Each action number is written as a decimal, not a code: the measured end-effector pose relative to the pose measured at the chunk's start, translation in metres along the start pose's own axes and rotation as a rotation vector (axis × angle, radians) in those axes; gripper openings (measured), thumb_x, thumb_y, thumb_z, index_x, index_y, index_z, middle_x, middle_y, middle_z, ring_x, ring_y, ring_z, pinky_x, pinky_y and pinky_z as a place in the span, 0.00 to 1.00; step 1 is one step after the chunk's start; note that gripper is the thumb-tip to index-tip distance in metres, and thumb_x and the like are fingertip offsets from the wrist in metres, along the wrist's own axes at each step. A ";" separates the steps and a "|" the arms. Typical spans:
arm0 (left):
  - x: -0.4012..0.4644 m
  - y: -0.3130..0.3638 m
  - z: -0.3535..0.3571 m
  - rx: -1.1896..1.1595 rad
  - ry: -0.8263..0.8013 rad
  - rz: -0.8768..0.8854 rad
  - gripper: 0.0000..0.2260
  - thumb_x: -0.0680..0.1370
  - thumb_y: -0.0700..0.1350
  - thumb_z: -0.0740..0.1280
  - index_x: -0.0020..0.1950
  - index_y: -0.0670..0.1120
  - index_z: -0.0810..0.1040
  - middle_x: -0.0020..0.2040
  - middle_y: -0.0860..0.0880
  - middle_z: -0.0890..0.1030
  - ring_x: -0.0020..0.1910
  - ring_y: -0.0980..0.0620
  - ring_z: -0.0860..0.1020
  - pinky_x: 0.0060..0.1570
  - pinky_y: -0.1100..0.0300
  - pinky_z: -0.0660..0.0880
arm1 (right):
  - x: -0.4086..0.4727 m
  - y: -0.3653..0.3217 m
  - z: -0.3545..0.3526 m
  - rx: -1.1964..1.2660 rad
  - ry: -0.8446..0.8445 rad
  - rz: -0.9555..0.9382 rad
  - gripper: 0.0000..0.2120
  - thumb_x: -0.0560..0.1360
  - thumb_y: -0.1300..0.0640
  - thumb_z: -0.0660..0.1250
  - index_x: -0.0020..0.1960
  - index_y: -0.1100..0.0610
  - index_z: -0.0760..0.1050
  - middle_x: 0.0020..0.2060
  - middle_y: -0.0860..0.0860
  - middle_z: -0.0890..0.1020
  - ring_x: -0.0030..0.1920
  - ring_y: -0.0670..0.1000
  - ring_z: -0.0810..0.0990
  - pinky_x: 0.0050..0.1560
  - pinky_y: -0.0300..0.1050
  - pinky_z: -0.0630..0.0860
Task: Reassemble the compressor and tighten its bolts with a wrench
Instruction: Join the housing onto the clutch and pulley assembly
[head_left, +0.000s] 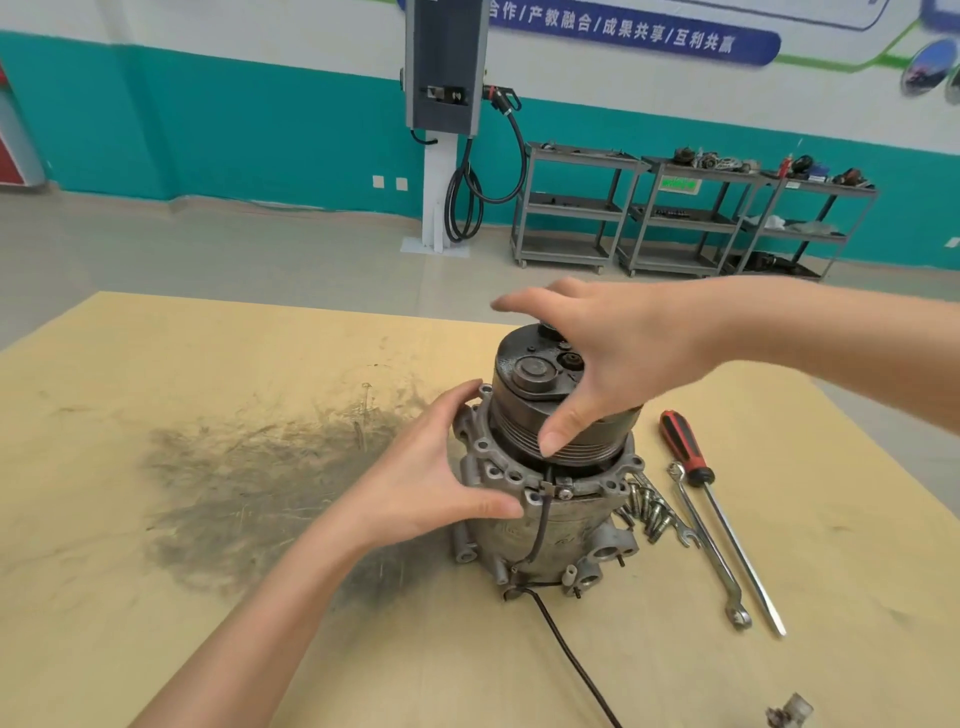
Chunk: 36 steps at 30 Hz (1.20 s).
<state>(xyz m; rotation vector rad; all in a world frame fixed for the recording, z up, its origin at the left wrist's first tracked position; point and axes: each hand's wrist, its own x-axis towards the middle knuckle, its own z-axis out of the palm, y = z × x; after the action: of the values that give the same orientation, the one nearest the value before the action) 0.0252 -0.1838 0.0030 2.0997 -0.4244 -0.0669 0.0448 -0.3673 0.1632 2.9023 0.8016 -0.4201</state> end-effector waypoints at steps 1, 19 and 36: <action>0.001 0.001 0.002 -0.011 0.002 -0.003 0.58 0.53 0.68 0.76 0.78 0.57 0.54 0.75 0.58 0.64 0.72 0.59 0.63 0.71 0.55 0.63 | 0.003 -0.001 0.000 0.012 -0.040 0.026 0.62 0.48 0.23 0.66 0.76 0.36 0.42 0.73 0.49 0.60 0.72 0.57 0.66 0.69 0.57 0.68; 0.020 -0.014 0.006 -0.083 -0.037 0.086 0.50 0.57 0.65 0.75 0.75 0.56 0.58 0.69 0.59 0.68 0.68 0.59 0.68 0.69 0.50 0.68 | 0.013 0.000 0.020 0.159 0.054 0.096 0.44 0.60 0.41 0.76 0.70 0.37 0.56 0.57 0.48 0.66 0.54 0.53 0.74 0.49 0.44 0.79; 0.020 -0.019 0.004 -0.046 -0.045 0.134 0.47 0.60 0.68 0.73 0.74 0.57 0.58 0.67 0.62 0.68 0.70 0.56 0.65 0.69 0.48 0.67 | 0.011 -0.001 0.006 0.002 -0.034 -0.085 0.44 0.56 0.37 0.73 0.65 0.35 0.53 0.58 0.48 0.66 0.55 0.51 0.75 0.52 0.39 0.77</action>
<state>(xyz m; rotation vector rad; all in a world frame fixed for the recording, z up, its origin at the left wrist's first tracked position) 0.0487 -0.1847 -0.0129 2.0221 -0.5842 -0.0454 0.0520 -0.3618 0.1536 2.8627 0.9229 -0.4765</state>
